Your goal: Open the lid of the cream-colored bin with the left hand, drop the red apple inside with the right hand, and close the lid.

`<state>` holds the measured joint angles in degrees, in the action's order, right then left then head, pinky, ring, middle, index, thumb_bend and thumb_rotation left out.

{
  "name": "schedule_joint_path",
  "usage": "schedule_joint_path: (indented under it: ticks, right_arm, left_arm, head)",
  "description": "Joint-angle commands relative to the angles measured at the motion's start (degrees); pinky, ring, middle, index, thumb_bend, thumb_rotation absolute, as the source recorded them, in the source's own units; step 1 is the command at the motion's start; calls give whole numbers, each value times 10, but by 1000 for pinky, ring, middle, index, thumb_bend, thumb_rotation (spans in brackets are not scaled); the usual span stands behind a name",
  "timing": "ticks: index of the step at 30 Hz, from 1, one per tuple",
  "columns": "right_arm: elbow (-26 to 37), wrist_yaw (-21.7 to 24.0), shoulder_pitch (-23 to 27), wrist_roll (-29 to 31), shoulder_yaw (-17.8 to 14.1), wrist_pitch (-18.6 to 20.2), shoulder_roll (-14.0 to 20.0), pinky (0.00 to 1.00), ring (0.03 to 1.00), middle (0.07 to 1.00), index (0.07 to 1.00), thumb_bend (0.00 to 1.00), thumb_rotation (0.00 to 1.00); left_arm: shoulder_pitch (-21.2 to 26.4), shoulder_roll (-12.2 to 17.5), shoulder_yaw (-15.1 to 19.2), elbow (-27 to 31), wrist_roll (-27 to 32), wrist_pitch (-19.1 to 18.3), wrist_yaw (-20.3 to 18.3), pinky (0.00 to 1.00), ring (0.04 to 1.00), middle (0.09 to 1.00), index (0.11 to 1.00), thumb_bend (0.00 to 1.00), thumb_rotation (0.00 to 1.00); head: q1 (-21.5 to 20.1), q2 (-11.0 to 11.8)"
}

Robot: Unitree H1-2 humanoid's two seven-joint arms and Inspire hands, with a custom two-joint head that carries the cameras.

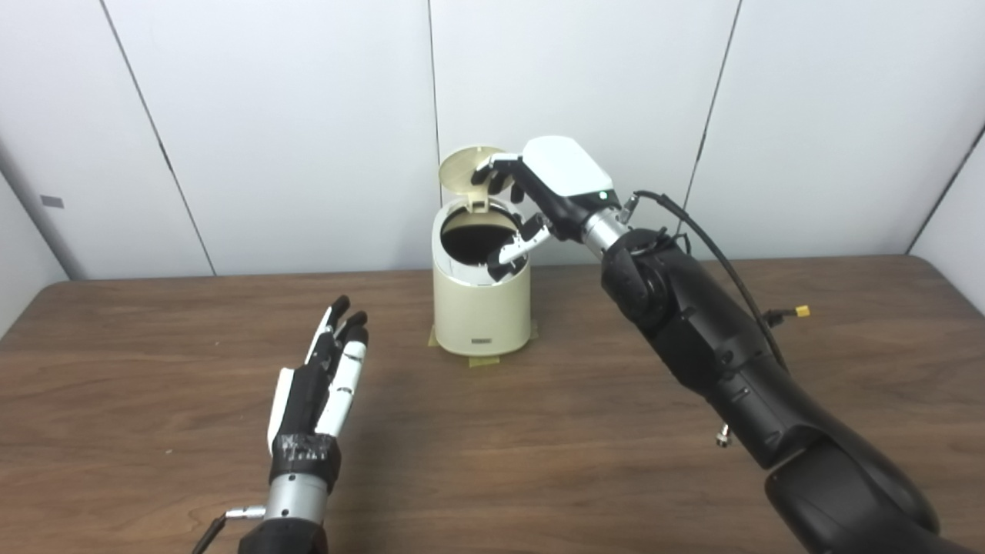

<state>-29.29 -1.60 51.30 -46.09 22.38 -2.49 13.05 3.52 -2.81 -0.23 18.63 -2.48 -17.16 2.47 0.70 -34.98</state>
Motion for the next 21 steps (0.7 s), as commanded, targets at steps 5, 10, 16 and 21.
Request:
schedule_joint_path:
  ticks: [5, 10, 16, 21]
  right_arm:
    - [17, -10, 33, 7, -12, 3, 6, 718, 810, 787, 737, 895, 239]
    - [35, -28, 14, 70, -56, -20, -6, 495, 586, 615, 571, 677, 117]
    - [61, -46, -17, 137, -111, -28, -24, 377, 425, 489, 505, 521, 1]
    - [100, -53, -54, 155, -138, -1, -29, 372, 427, 491, 496, 520, 0]
  left_arm:
    - [24, -3, -2, 13, -8, -1, 5, 981, 928, 916, 974, 439, 705]
    - [23, -1, -1, 14, -10, -4, 3, 997, 933, 918, 969, 429, 702]
    - [22, 6, 0, 11, -9, -6, 1, 978, 932, 919, 965, 416, 696]
    - [19, 14, 1, 10, -6, -4, -3, 984, 931, 912, 958, 418, 695]
  head:
    - [3, -1]
    - [3, 0]
    - [3, 1]
    - [7, 2]
